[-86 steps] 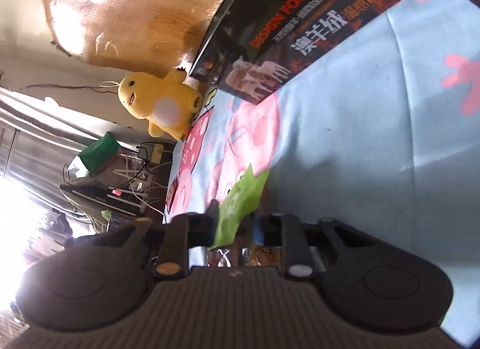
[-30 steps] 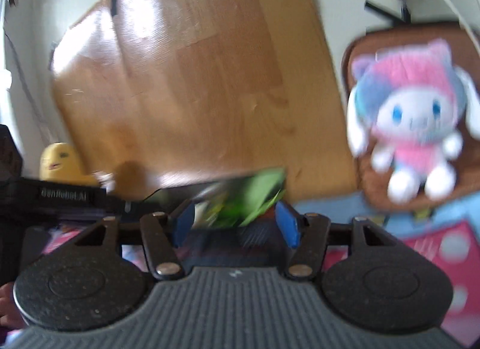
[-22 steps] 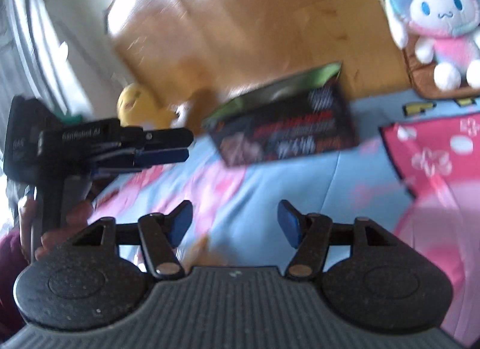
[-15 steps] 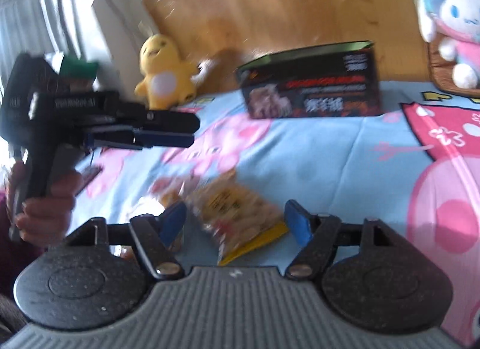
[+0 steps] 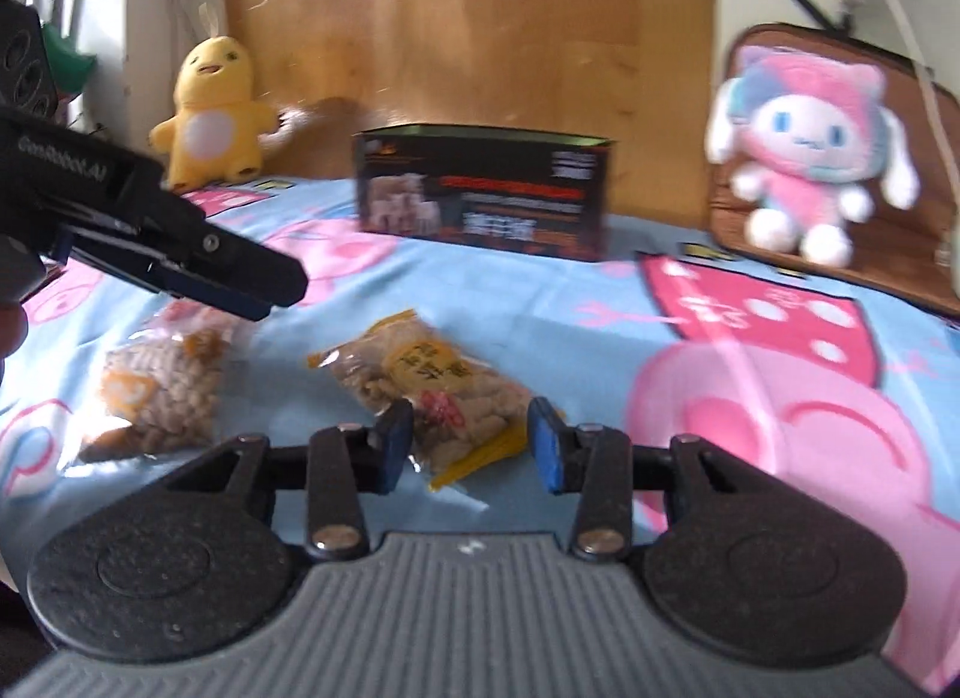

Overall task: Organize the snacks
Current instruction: 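Grasp the yellow peanut bag on the sheet with the left tool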

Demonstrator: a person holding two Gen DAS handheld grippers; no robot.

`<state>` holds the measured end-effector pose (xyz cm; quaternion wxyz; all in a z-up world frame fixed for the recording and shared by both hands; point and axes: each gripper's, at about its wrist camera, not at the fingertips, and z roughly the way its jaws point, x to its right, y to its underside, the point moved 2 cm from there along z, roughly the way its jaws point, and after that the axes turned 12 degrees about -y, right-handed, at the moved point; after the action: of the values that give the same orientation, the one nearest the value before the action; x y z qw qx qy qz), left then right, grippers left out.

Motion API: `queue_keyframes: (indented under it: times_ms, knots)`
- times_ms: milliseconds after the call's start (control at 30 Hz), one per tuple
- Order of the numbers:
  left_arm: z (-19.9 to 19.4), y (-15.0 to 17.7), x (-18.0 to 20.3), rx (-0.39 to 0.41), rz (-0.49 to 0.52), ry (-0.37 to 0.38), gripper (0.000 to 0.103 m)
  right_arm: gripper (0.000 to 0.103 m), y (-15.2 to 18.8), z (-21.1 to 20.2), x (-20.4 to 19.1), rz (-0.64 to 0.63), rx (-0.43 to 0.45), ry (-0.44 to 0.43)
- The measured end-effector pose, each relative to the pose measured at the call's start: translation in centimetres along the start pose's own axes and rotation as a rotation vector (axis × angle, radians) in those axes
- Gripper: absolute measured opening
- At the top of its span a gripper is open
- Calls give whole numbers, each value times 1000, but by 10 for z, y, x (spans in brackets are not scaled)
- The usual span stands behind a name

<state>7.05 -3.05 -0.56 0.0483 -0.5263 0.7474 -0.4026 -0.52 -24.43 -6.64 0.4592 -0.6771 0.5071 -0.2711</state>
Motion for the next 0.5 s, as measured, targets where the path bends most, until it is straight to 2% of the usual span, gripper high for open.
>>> queue_keyframes:
  times_ms: [100,267,367,500]
  knots:
    - [10,-1,12,-18,27,12,58,54,6,-11,12,66,17,22]
    - [24,-4,22,-30,62,-34,62,59,9,-24,22,166,55,-58]
    - [28,-4,23,-35,72,-70,62,63,7,-21,19,175,50,-104]
    - [31,-2,22,-57,73,-74,62,63,6,-11,12,157,14,-133]
